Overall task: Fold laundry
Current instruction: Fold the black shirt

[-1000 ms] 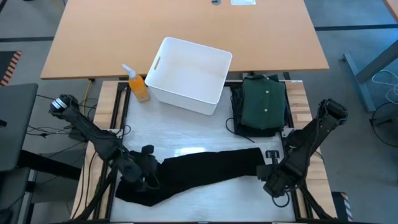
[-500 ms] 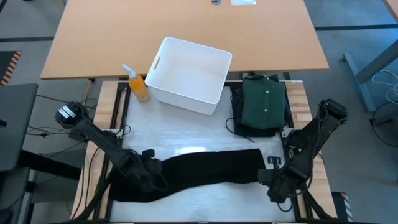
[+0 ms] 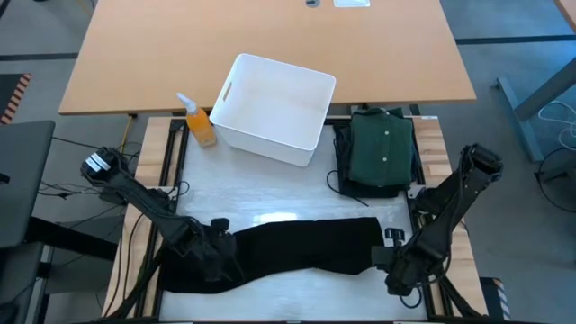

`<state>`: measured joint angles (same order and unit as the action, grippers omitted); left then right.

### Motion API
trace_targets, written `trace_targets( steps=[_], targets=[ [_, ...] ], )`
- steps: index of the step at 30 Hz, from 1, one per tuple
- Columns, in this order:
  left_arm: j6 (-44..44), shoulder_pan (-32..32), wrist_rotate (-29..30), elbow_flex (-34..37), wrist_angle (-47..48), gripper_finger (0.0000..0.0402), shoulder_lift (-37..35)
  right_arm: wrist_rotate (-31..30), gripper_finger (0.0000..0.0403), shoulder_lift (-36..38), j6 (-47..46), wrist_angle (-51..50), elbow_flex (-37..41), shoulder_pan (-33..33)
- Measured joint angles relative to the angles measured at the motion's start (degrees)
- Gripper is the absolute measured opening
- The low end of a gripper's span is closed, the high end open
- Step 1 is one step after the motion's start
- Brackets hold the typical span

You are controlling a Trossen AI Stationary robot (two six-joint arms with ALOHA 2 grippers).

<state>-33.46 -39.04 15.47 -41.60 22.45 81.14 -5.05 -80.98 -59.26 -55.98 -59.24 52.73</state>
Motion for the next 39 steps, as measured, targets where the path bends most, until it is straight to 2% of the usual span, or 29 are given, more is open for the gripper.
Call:
trace_targets(
  steps=[4,8,14,19,22,30,35,39],
  targets=[
    [3.5,-0.9,-2.0,-0.1,-0.4,0.0151,-1.7,0.3,0.0018,-1.1,-0.3,0.0,0.0,0.0],
    [2.6,-0.9,-2.8,-0.1,1.9,0.0133,-1.8,0.4,0.0018,-2.1,-0.3,0.0,0.0,0.0],
    [1.3,-1.0,-4.4,-0.1,3.4,0.0083,-1.5,0.4,0.0018,-2.7,-0.3,-0.3,0.0,-0.2],
    [1.3,-0.7,-4.3,-0.1,3.5,0.0013,-1.5,-1.4,0.0027,-2.7,-1.0,-0.1,0.0,-0.9],
    [0.8,-0.4,-4.3,-0.1,3.4,0.0005,-1.5,-3.3,0.0048,-2.7,-1.8,0.5,0.0,-1.2],
    [0.8,-0.5,-4.3,-0.1,3.4,0.0001,-1.5,-4.2,0.0131,-4.9,5.5,0.2,0.0,1.3],
    [0.4,-0.5,-4.6,-0.1,3.4,0.0000,-1.5,-2.8,0.0196,-7.4,5.5,0.3,-0.1,3.5],
    [0.8,-0.5,-4.6,-0.1,3.4,0.0000,-1.5,-0.9,0.0234,-9.2,2.0,-1.1,-1.9,4.7]
  ],
)
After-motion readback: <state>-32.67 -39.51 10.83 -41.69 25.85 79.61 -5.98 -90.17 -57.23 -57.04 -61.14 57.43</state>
